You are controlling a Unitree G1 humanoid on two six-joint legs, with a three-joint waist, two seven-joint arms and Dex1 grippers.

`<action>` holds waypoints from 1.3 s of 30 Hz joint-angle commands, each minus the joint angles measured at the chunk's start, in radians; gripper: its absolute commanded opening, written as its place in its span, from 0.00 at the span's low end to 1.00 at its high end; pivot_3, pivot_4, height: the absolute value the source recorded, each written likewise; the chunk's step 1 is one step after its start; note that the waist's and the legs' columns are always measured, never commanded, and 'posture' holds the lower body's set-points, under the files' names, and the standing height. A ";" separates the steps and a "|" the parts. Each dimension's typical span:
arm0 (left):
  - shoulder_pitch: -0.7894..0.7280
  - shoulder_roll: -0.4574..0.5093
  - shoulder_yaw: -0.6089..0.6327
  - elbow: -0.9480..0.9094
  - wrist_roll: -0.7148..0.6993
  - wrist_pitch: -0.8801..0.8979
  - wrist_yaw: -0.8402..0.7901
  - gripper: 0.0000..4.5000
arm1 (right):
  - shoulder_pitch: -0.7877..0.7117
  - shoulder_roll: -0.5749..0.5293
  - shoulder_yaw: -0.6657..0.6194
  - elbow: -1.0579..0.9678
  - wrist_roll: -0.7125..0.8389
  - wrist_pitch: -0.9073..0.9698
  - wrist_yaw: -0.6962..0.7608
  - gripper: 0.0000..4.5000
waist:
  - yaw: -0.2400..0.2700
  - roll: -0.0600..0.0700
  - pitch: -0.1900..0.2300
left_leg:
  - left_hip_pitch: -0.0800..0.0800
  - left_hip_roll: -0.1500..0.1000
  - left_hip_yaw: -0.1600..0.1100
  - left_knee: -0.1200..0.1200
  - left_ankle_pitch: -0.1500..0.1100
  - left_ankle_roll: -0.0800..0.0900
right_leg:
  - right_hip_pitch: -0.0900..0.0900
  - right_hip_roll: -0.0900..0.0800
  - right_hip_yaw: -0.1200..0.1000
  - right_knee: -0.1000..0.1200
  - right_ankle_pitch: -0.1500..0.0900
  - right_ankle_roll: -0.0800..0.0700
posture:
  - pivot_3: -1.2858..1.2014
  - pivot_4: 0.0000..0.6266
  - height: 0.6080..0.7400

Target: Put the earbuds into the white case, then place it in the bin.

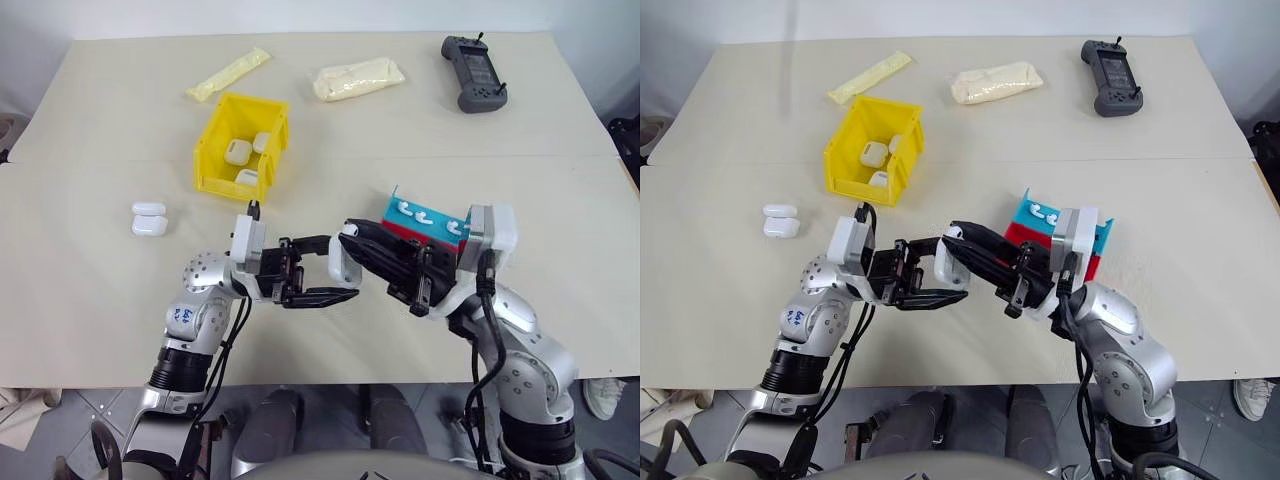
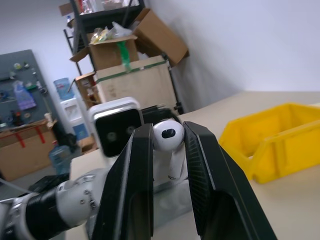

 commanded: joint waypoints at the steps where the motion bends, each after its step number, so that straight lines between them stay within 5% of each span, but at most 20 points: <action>1: -0.012 -0.004 0.002 -0.036 -0.021 -0.004 0.001 0.62 | 0.012 0.004 0.010 0.017 -0.018 -0.044 0.000 0.15 | 0.000 0.000 0.000 | 0.000 0.000 0.000 0.000 0.000 0.000 | 0.000 0.000 0.000 0.000 0.000 0.000 | 0.52 0.24 1.00; 39: -0.028 -0.026 0.024 -0.009 -0.007 -0.041 0.021 0.62 | 0.047 -0.128 0.069 0.115 -0.173 -0.253 0.116 0.15 | 0.000 0.000 0.000 | 0.000 0.000 0.000 0.000 0.000 0.000 | 0.000 0.000 0.000 0.000 0.000 0.000 | 0.52 0.24 1.00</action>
